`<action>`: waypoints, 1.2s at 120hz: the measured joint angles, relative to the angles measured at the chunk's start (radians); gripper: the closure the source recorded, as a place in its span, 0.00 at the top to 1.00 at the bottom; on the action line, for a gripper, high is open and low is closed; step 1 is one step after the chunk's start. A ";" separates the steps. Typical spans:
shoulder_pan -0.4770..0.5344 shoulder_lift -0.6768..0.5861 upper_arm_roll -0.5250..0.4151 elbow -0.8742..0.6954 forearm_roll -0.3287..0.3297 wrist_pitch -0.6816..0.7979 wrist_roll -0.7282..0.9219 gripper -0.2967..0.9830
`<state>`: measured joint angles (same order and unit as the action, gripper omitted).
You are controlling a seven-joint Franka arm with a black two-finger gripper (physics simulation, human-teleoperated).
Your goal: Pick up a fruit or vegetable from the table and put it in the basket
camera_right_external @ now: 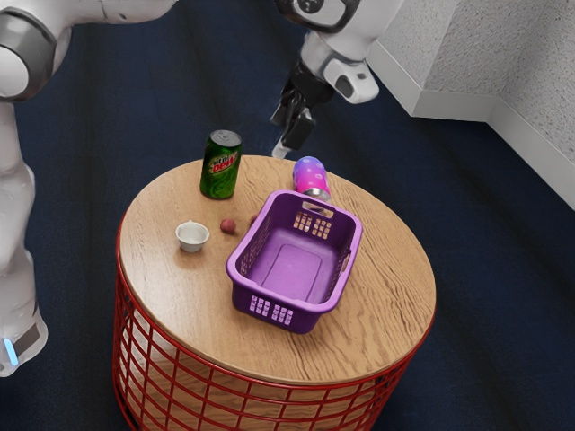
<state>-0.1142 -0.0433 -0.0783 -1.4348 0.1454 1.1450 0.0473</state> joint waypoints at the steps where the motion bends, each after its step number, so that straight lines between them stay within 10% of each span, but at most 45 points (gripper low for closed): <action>1: -0.002 0.000 0.000 0.000 0.001 0.009 0.001 0.77; 43: 0.056 0.020 -0.006 -0.030 0.010 0.179 -0.010 0.77; 78: 0.048 -0.229 0.082 -0.482 -0.029 0.348 -0.035 0.77; 144: 0.067 -0.452 0.116 -0.841 -0.120 0.602 -0.060 0.77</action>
<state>-0.0474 -0.4949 0.0381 -2.2755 0.0250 1.7472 -0.0123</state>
